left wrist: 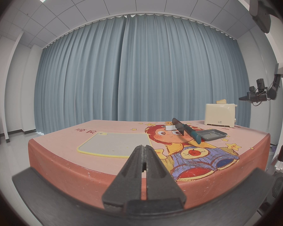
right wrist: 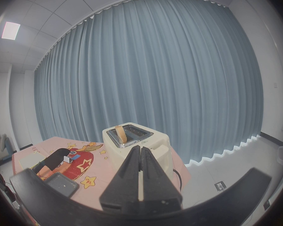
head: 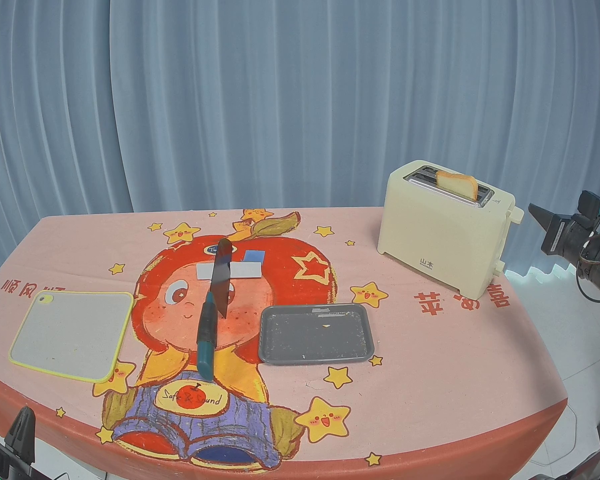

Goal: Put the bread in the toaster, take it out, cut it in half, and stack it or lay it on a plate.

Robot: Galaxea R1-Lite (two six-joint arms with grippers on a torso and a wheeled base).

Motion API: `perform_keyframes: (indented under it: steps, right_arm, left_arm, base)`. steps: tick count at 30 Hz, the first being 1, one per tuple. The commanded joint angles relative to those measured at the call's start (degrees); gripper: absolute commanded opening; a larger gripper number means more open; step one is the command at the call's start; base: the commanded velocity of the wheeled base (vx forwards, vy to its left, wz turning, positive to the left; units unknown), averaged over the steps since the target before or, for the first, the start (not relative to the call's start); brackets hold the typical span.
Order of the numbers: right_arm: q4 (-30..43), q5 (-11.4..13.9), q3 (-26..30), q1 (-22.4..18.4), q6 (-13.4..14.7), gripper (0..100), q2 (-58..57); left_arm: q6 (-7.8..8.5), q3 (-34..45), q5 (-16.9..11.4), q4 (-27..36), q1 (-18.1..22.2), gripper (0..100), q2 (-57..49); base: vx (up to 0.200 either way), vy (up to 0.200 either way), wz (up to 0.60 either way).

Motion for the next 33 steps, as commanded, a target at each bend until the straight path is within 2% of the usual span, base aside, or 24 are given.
perform_keyframes:
  steps: [1, 6, 9, 33]
  right_arm:
    - [-2.3, 0.2, -0.9, -0.2, 1.2, 0, 4.0]
    - [-10.3, -0.5, -1.1, -0.2, 2.2, 0, 10.1]
    - [-12.4, -0.6, -1.1, -0.3, 2.2, 0, 12.7]
    - [-11.5, -0.6, 2.2, -1.0, 1.3, 0, 17.6]
  left_arm:
    - [-0.07, 1.0, 0.0, 0.0, 0.0, 0, -0.9]
    - [-0.07, 1.0, 0.0, 0.0, 0.1, 0, -0.9]
    - [0.02, 1.0, 0.0, 0.0, 0.1, 0, -0.9]
    - [-0.07, 1.0, 0.0, -0.1, 0.1, 0, -0.9]
  base:
    - [0.0, 0.0, 0.0]
    - [0.0, 0.0, 0.0]
    - [0.0, 0.0, 0.0]
    - [0.0, 0.0, 0.0]
